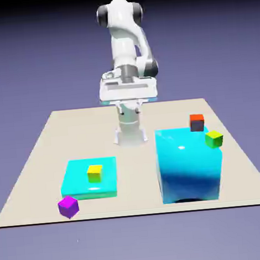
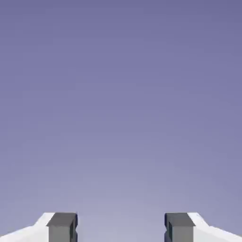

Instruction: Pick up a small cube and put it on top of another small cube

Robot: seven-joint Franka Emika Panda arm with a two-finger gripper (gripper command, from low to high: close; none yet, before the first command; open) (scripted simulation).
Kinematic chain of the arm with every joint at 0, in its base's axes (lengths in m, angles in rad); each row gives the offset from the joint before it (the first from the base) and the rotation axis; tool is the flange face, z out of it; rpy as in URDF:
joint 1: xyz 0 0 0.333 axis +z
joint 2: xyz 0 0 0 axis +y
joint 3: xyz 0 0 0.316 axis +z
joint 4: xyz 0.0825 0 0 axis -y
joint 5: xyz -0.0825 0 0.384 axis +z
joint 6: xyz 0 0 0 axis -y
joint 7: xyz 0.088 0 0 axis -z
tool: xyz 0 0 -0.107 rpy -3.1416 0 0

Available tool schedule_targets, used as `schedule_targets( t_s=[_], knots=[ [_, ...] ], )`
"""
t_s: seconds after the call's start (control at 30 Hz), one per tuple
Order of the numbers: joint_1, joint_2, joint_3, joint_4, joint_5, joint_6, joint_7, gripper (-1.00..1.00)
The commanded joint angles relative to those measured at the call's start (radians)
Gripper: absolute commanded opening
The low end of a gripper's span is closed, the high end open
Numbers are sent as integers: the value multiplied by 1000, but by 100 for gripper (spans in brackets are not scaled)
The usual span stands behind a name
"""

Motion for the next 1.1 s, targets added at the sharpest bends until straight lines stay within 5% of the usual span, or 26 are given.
schedule_targets(
  t_s=[0.0, 0.83, 1.03, 1.07],
  knots=[
    [-13, 36, -5, 21, 4, -11, 5, 0],
    [-325, 930, -134, 550, 90, -294, 132, 0],
    [-362, 1110, -92, 608, 122, -171, 108, 0],
    [-362, 1110, -92, 608, 122, -171, 108, -100]
  ],
)
